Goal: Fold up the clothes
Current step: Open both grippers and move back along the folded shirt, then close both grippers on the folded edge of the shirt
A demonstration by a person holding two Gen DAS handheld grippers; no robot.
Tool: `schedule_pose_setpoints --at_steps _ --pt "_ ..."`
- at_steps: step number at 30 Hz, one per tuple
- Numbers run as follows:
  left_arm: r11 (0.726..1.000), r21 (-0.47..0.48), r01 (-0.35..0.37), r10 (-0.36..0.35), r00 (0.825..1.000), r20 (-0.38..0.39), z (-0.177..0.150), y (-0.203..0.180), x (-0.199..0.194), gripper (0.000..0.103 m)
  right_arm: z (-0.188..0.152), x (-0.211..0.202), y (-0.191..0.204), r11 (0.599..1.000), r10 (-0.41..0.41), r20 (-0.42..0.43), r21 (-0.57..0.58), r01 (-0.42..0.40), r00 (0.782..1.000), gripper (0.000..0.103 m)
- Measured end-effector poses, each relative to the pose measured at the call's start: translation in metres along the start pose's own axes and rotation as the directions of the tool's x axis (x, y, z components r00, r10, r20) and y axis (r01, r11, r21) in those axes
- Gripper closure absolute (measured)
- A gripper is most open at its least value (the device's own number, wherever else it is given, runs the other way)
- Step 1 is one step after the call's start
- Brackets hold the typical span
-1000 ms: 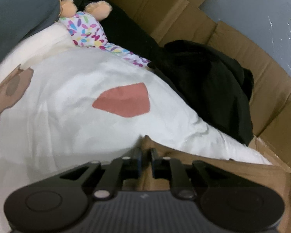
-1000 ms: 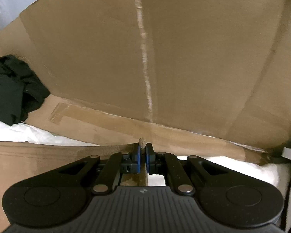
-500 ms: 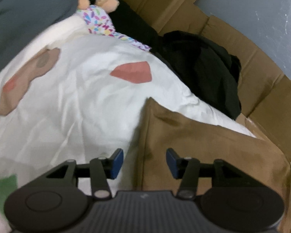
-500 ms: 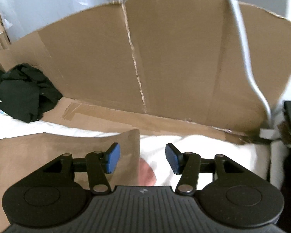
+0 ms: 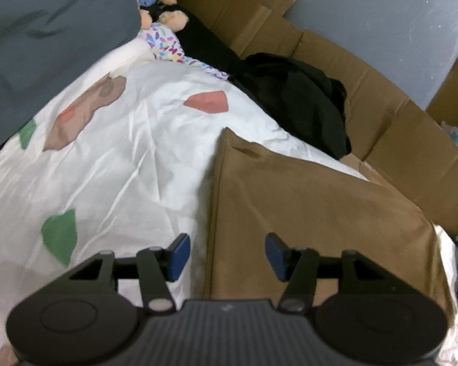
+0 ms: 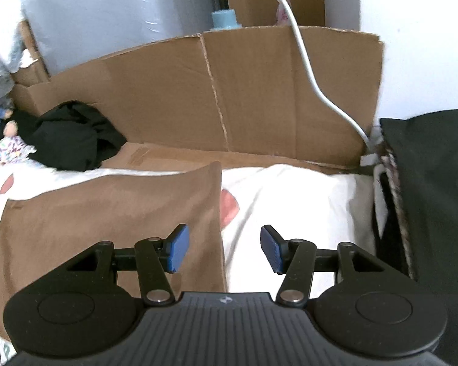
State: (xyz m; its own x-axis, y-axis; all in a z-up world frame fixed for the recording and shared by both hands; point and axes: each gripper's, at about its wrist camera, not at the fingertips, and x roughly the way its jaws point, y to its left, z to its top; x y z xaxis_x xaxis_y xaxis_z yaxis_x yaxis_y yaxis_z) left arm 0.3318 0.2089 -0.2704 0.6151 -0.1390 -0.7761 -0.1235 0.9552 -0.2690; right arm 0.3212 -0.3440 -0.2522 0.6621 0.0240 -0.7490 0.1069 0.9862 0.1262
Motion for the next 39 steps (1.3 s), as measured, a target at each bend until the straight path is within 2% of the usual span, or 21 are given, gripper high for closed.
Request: schedule_pose_setpoints --at_steps 3,9,12,15,17,22,23,24,25,26,27,28,32,39 --pt "1.0 0.011 0.014 -0.014 0.999 -0.043 -0.016 0.0 -0.007 0.045 -0.016 -0.016 -0.004 1.0 -0.001 -0.005 -0.002 0.001 1.0 0.046" --pt "0.995 0.098 0.03 -0.021 0.995 -0.093 -0.049 -0.001 -0.01 0.046 -0.058 -0.032 -0.012 1.0 -0.003 -0.054 -0.025 0.002 0.999 0.046" --pt "0.995 0.094 0.043 -0.032 0.993 -0.118 -0.062 0.006 -0.008 0.046 -0.076 -0.031 -0.01 1.0 -0.005 -0.076 -0.03 0.003 0.997 0.047" --pt "0.993 0.105 0.058 -0.041 0.987 -0.158 -0.078 0.017 -0.003 0.052 -0.09 -0.026 -0.006 0.999 0.004 -0.111 -0.043 -0.008 0.994 0.048" --pt "0.993 0.099 0.069 -0.051 0.984 -0.172 -0.085 0.023 -0.001 0.058 -0.096 -0.022 -0.004 0.998 0.0 -0.129 -0.059 -0.007 0.992 0.052" --pt "0.994 0.065 0.086 -0.073 0.98 -0.183 -0.097 0.031 0.007 0.058 -0.103 -0.007 -0.005 0.999 -0.018 -0.144 -0.037 0.013 0.989 0.052" --pt "0.995 0.053 0.086 -0.075 0.98 -0.186 -0.098 0.032 0.008 0.062 -0.104 -0.004 -0.006 1.0 -0.014 -0.147 -0.029 0.01 0.989 0.053" --pt "0.995 0.035 0.09 -0.082 0.978 -0.19 -0.099 0.033 0.01 0.066 -0.105 -0.002 -0.006 1.0 -0.01 -0.15 -0.028 0.006 0.989 0.057" --pt "0.995 0.018 0.097 -0.091 0.977 -0.193 -0.101 0.034 0.013 0.071 -0.106 0.0 -0.006 1.0 -0.006 -0.154 -0.028 0.002 0.988 0.069" --pt "0.995 0.017 0.098 -0.093 0.977 -0.192 -0.102 0.034 0.013 0.073 -0.108 0.004 -0.005 0.999 -0.001 -0.165 -0.033 -0.004 0.986 0.087" --pt "0.995 0.019 0.098 -0.092 0.978 -0.188 -0.103 0.034 0.013 0.076 -0.109 0.007 -0.005 0.999 0.002 -0.175 -0.036 -0.009 0.985 0.091" --pt "0.995 0.018 0.099 -0.094 0.978 -0.185 -0.103 0.034 0.014 0.085 -0.11 0.008 -0.004 0.999 0.001 -0.175 -0.038 -0.008 0.985 0.095" --pt "0.993 -0.004 0.119 -0.118 0.978 -0.171 -0.103 0.037 0.012 0.094 -0.114 0.008 -0.008 0.999 0.002 -0.16 -0.047 -0.009 0.987 0.098" --pt "0.995 -0.026 0.094 -0.097 0.984 -0.151 -0.104 0.047 0.005 0.097 -0.113 0.004 -0.019 0.999 -0.003 -0.161 -0.042 -0.004 0.987 0.099"
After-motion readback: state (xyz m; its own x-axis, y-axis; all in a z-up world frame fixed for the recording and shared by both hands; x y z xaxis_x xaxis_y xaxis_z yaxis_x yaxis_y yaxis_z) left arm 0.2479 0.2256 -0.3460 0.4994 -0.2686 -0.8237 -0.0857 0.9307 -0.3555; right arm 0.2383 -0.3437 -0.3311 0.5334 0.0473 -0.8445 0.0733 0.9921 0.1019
